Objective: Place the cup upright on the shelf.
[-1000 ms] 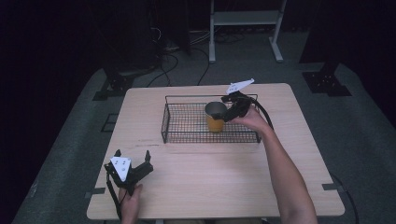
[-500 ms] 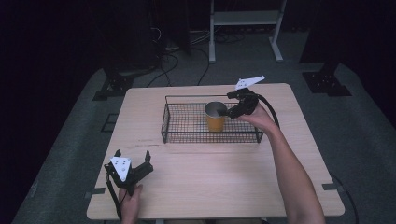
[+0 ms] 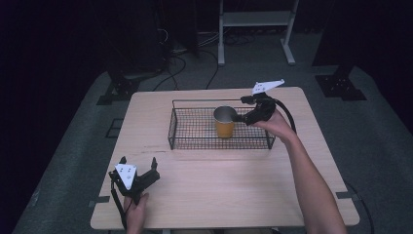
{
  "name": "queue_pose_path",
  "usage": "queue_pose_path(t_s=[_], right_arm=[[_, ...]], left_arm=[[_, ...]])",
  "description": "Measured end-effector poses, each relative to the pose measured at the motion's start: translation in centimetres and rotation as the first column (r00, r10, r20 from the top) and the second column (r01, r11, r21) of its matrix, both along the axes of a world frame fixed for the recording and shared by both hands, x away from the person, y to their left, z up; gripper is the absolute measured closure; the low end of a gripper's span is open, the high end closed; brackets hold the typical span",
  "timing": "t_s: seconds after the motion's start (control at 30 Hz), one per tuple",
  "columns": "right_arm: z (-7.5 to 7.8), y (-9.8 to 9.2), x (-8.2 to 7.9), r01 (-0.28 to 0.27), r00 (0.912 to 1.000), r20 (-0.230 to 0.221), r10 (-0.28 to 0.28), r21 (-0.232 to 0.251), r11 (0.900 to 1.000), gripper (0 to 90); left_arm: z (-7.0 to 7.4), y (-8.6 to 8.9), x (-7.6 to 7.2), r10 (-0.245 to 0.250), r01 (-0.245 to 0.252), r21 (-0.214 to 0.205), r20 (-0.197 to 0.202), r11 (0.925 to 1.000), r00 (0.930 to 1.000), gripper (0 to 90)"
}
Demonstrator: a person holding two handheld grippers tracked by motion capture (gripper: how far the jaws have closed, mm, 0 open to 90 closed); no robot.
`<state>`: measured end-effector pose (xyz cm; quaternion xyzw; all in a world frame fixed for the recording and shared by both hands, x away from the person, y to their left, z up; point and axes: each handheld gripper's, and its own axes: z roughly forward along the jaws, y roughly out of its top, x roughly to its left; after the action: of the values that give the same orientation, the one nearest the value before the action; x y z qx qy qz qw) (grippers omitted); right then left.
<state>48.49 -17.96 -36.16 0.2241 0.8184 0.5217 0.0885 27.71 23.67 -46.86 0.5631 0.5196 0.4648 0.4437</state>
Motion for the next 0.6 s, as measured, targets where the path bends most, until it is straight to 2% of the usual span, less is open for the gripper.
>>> queue_pose_path(t_s=[0.13, 0.33, 0.5, 0.6], right_arm=[[0.1, -0.3, -0.4, -0.008, 0.9999, -0.008, 0.008, -0.005, 1.0, 0.0], [0.6, -0.5, -1.3, -0.022, 0.9997, 0.012, 0.022, 0.001, 0.9998, 0.0], [0.4, -1.1, -2.0, -0.021, 0.9997, 0.014, 0.021, 0.014, 0.9997, 0.0], [0.1, -1.4, -2.2, -0.027, 0.9996, 0.001, 0.027, 0.001, 0.9996, 0.0]], left_arm=[[0.0, 0.0, 0.0, -0.004, 0.004, 0.0, -0.001, 1.0, 1.0, 0.0], [0.0, 0.1, 0.0, -0.006, 0.006, -0.005, -0.001, 1.0, 1.0, 0.0], [0.0, 0.1, 0.0, -0.009, 0.009, -0.007, -0.002, 0.9999, 1.0, 0.0], [0.0, 0.2, -0.1, -0.01, 0.01, -0.011, -0.003, 0.9999, 0.9999, 0.0]])
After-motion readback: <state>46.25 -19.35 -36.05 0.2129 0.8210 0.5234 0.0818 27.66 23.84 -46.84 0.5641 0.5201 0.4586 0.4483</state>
